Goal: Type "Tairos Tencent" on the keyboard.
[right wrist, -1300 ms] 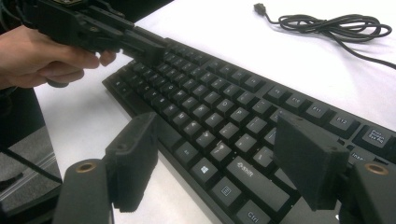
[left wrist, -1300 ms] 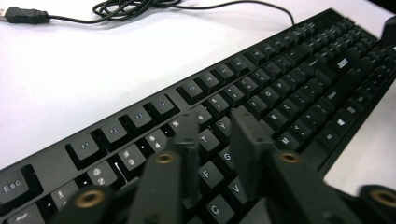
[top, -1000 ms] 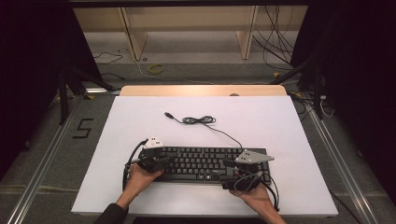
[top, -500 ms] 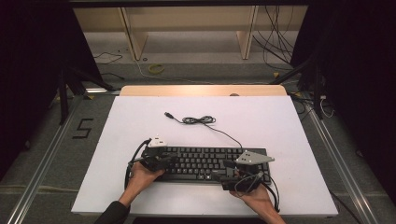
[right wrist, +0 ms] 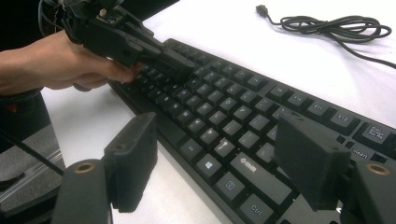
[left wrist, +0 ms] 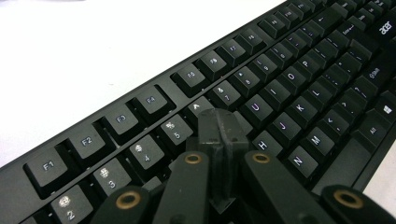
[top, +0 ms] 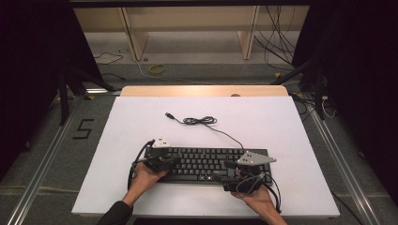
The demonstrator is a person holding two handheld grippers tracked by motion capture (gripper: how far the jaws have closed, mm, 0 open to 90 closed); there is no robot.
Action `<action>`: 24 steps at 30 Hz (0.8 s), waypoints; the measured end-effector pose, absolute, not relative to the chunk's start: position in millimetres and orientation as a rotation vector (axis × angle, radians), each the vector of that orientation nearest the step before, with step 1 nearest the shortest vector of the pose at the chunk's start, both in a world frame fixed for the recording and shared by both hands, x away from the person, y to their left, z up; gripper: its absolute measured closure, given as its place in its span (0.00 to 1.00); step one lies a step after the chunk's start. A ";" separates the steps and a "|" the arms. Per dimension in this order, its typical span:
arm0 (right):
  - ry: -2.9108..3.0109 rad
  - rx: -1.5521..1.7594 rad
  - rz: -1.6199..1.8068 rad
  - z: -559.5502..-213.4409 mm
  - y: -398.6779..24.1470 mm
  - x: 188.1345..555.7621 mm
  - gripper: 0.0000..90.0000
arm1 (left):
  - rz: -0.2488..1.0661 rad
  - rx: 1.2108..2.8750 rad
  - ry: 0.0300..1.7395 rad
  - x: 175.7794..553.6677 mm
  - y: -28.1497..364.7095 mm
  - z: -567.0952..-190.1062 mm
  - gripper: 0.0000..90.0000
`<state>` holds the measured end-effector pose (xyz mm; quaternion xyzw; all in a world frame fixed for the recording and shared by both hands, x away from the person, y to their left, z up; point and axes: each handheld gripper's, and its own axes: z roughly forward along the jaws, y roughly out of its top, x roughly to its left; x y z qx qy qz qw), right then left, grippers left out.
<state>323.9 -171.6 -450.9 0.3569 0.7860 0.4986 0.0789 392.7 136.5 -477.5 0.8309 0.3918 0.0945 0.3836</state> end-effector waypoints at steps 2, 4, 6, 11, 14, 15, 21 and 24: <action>2.351 1.068 1.493 -450.8 -171.7 323.9 0.34 | 0.245 2.117 1.001 392.3 136.2 -477.6 0.99; 2.352 1.069 1.493 -450.9 -171.6 323.7 0.35 | 0.241 2.112 1.000 392.5 136.7 -478.1 0.99; 2.352 1.067 1.492 -450.8 -171.4 323.5 0.34 | 0.233 2.105 1.006 392.7 137.0 -478.1 0.99; 2.345 1.070 1.496 -450.8 -172.3 324.0 0.34 | 0.241 2.109 1.003 391.8 136.8 -476.7 0.99; 2.342 1.074 1.496 -450.9 -173.0 324.2 0.34 | 0.245 2.097 1.005 391.2 138.0 -474.6 0.98; 2.341 1.073 1.495 -450.9 -173.2 324.3 0.34 | 0.244 2.093 1.009 391.0 138.5 -473.6 0.97; 2.341 1.073 1.494 -451.0 -173.2 324.2 0.34 | 0.244 2.060 1.011 389.6 142.9 -469.2 0.92; 2.337 1.073 1.497 -450.8 -174.1 324.5 0.34 | 0.227 2.024 0.999 387.6 147.5 -464.9 0.86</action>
